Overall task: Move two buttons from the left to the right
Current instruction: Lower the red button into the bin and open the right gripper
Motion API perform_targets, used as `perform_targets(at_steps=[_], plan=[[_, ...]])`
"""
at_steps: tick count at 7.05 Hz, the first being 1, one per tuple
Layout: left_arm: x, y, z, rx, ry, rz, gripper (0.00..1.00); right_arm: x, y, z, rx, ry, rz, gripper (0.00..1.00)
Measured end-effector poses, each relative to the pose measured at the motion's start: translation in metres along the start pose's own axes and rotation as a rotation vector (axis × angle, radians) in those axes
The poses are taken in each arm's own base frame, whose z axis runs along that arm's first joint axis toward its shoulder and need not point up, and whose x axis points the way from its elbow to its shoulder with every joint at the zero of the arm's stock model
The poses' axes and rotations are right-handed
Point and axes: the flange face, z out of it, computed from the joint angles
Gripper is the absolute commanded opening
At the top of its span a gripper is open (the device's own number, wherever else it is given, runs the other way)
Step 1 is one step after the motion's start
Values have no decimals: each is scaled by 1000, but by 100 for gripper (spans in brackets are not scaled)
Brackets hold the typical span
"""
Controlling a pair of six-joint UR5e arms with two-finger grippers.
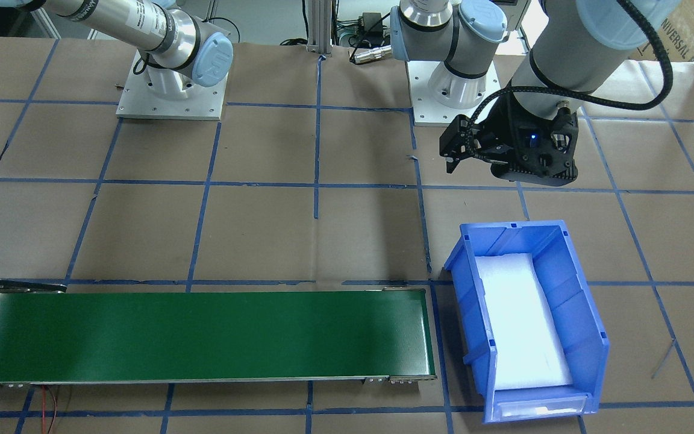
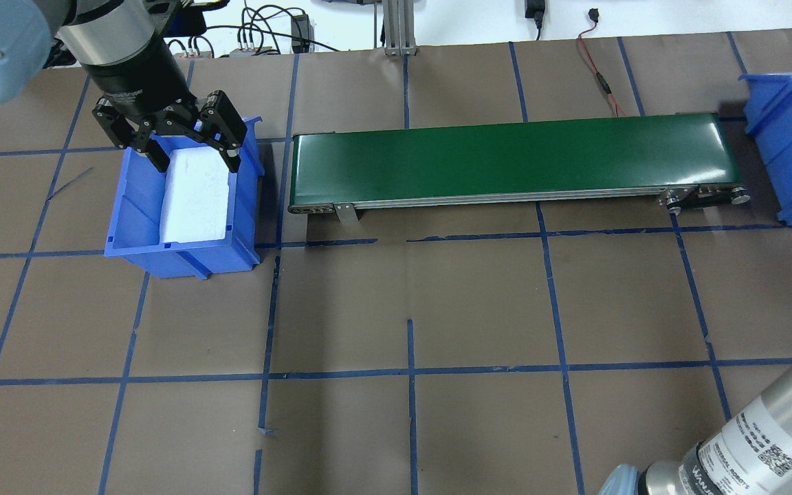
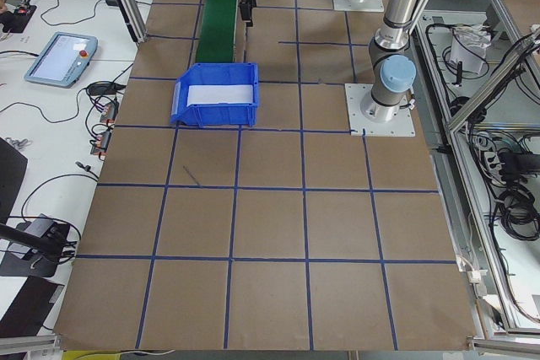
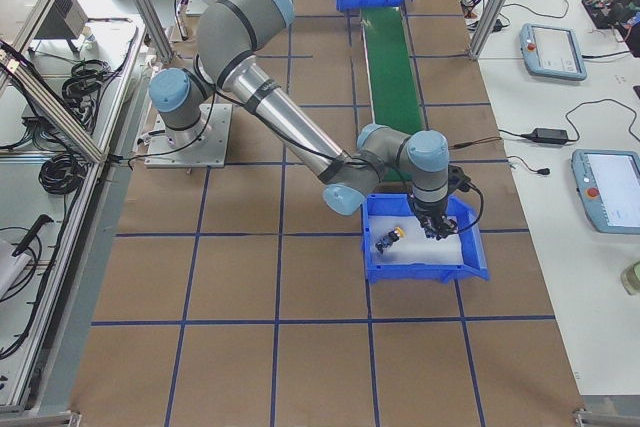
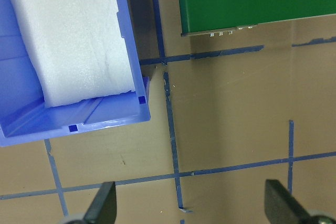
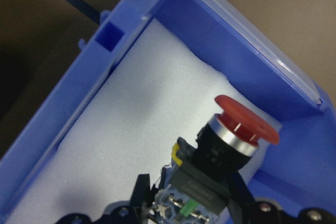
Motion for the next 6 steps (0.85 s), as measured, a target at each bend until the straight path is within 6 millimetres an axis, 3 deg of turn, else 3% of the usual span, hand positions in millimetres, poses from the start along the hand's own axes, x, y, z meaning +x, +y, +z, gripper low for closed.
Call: perform_targets(at_steps=[2, 3, 4, 6], plan=[[-1, 1, 3, -8, 0, -2, 100, 0, -2, 7, 13, -4, -3, 19], [-1, 1, 4, -8, 1, -3, 100, 2, -2, 11, 14, -5, -3, 52], [-1, 0, 4, -5, 2, -6, 100, 3, -2, 13, 22, -8, -3, 60], [-1, 0, 5, -3, 2, -6, 100, 3, -3, 15, 47, -18, -1, 61]])
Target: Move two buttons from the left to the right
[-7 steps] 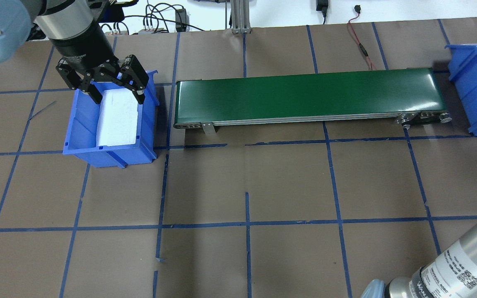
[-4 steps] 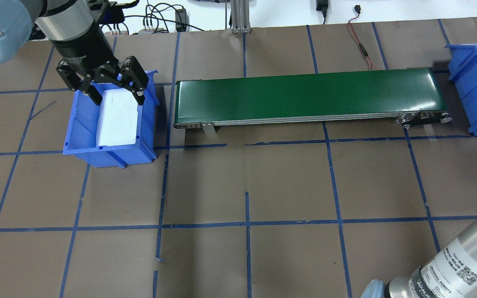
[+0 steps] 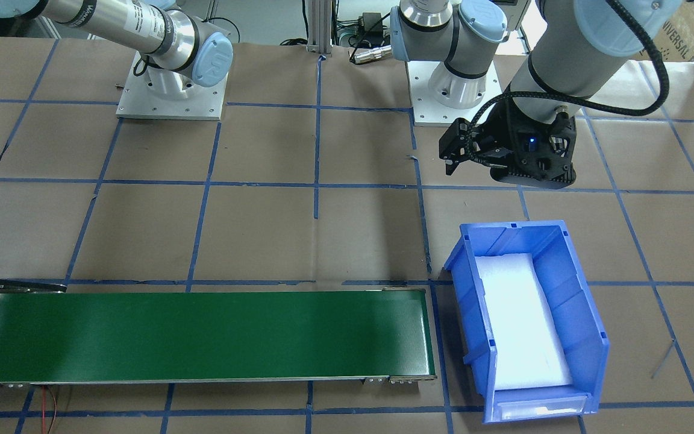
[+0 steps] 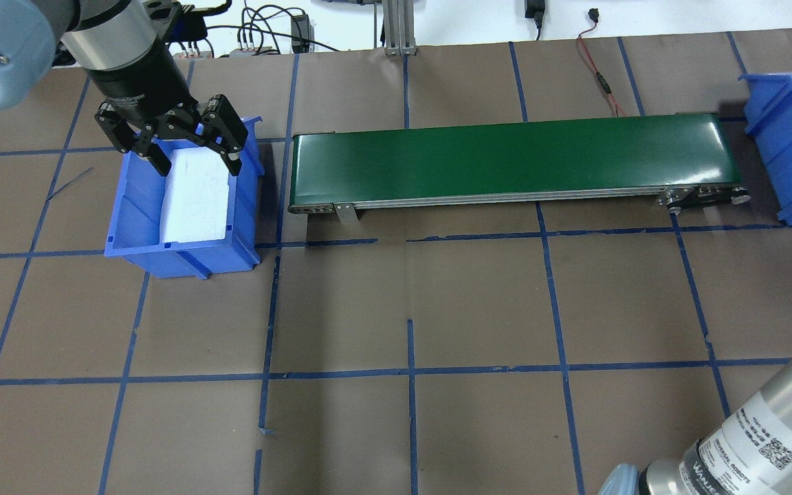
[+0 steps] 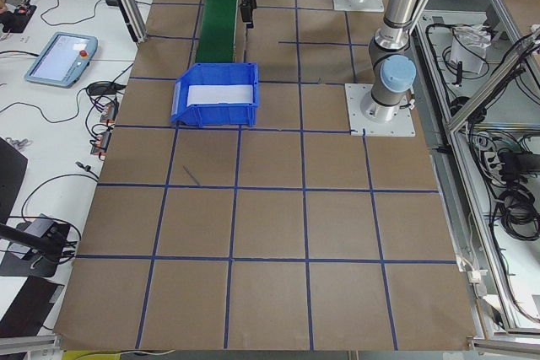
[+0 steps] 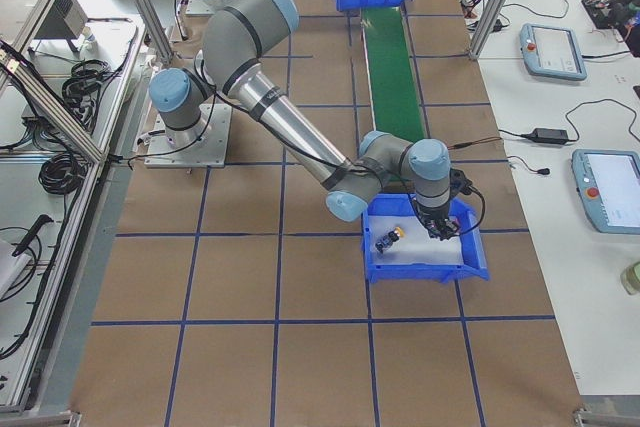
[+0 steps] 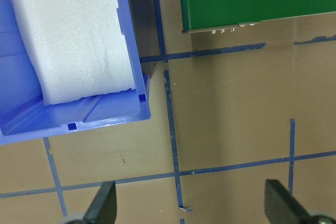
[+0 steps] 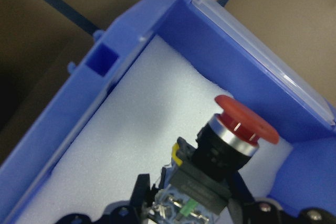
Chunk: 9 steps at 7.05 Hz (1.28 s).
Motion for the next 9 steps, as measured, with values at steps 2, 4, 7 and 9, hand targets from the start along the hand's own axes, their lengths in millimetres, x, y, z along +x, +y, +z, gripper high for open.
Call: perform_targets(at_steps=[2, 4, 7, 9], plan=[[1, -2, 1, -1, 0, 2, 100, 1, 1, 0, 6, -1, 2, 61], [1, -3, 1, 0, 0, 2, 100, 1, 1, -5, 7, 0, 3, 65], [0, -9, 1, 21, 5, 8, 100, -14, -14, -98, -4, -24, -5, 68], [10, -18, -5, 94, 98, 10, 100, -57, -53, -152, -4, -61, -47, 68]])
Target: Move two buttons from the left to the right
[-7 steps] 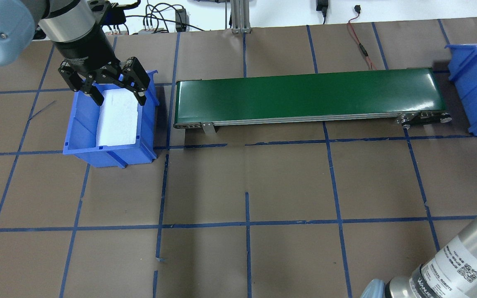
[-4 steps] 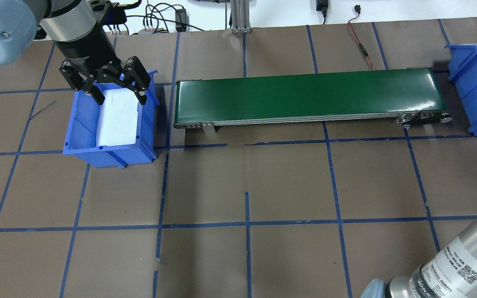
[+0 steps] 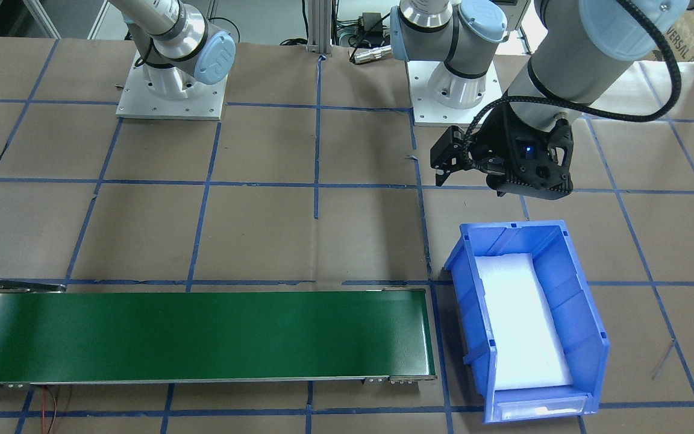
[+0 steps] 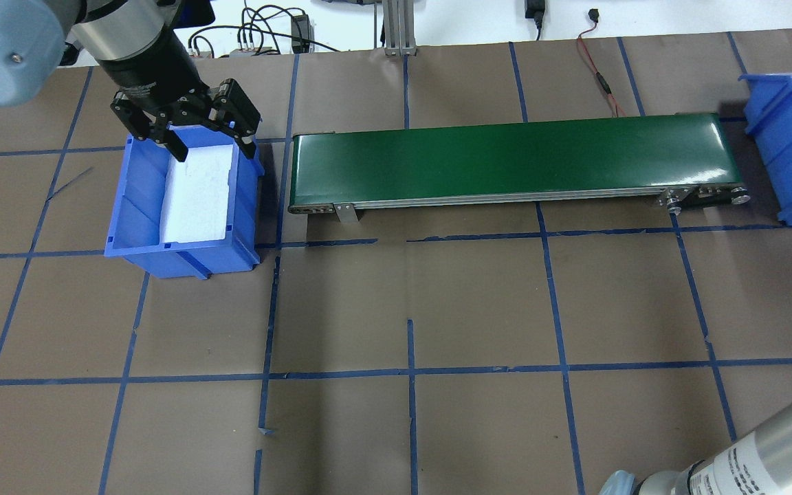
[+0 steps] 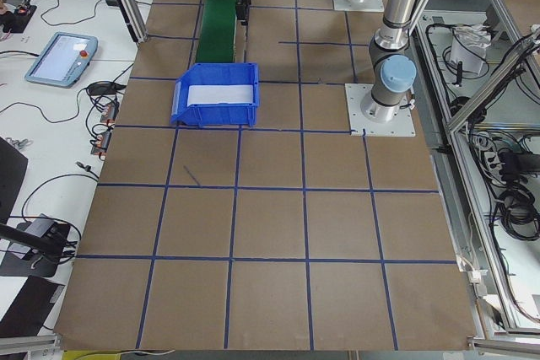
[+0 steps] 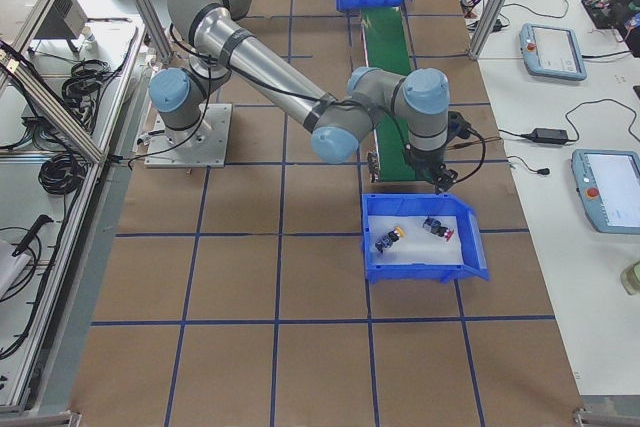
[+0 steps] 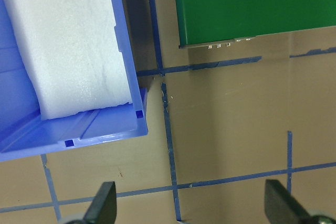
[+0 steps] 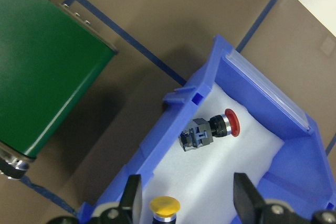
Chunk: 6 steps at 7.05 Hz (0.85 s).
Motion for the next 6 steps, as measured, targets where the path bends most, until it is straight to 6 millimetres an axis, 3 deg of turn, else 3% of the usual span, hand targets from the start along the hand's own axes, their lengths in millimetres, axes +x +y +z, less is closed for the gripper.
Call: perform_targets(at_steps=[3, 5, 6], plan=[[4, -7, 1, 70, 34, 12, 100, -107, -84, -43, 34, -27, 19, 74], [3, -4, 2, 69, 28, 10, 100, -181, -140, -69, 50, -48, 128, 81], [3, -1, -2, 74, 24, 7, 100, -225, -168, -83, 30, -60, 234, 99]])
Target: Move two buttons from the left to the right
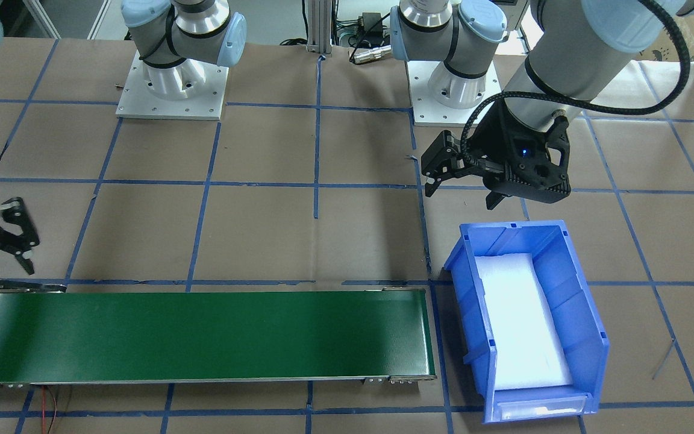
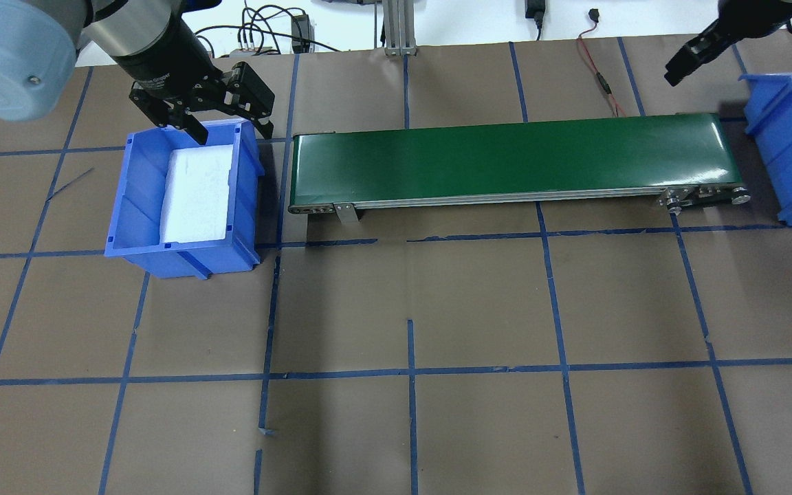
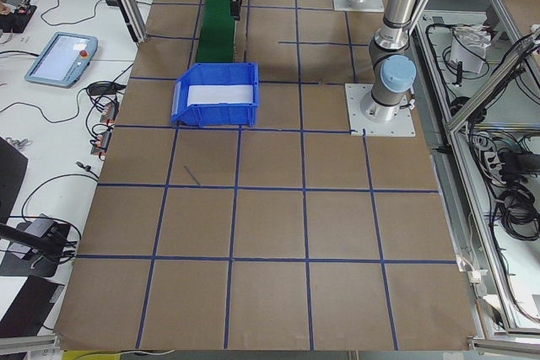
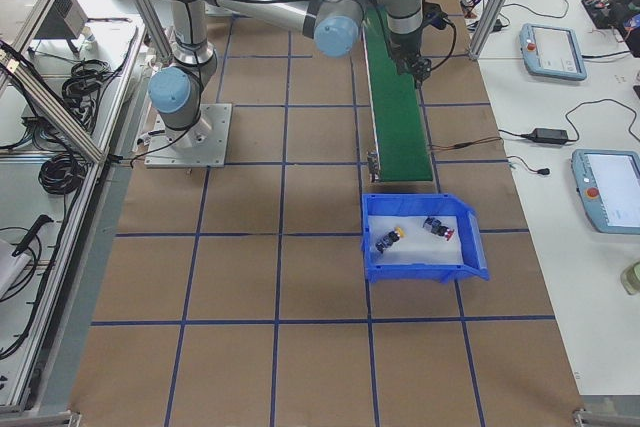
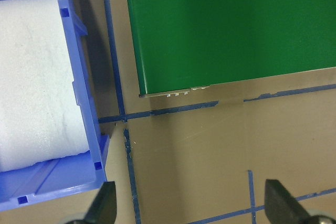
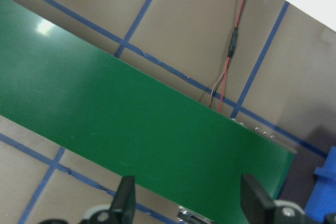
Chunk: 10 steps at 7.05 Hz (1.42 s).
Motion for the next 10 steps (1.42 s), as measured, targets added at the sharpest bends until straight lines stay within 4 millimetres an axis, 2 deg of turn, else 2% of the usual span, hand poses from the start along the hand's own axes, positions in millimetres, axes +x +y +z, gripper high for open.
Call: perform_targets(at_steps=[1, 2, 3, 4, 6, 8, 10], plan=[[0, 3, -5, 6, 0, 0, 100, -49, -8, -12, -48, -16, 127, 100], [0, 6, -8, 6, 1, 4, 100, -83, 0, -27, -118, -41, 262, 100], [0, 7, -9, 1, 1, 6, 100, -106, 19, -41, -200, -66, 373, 100], [-1, 9, -9, -9, -12, 23, 100, -116, 34, -45, -252, -79, 422, 100], [-6, 24, -11, -61, -80, 77, 100, -121, 47, -52, -291, -64, 472, 100], [-11, 40, -9, -87, -96, 77, 100, -130, 63, -75, -322, -36, 496, 100], [-10, 47, -11, -85, -99, 69, 100, -136, 69, -85, -321, -32, 492, 100]])
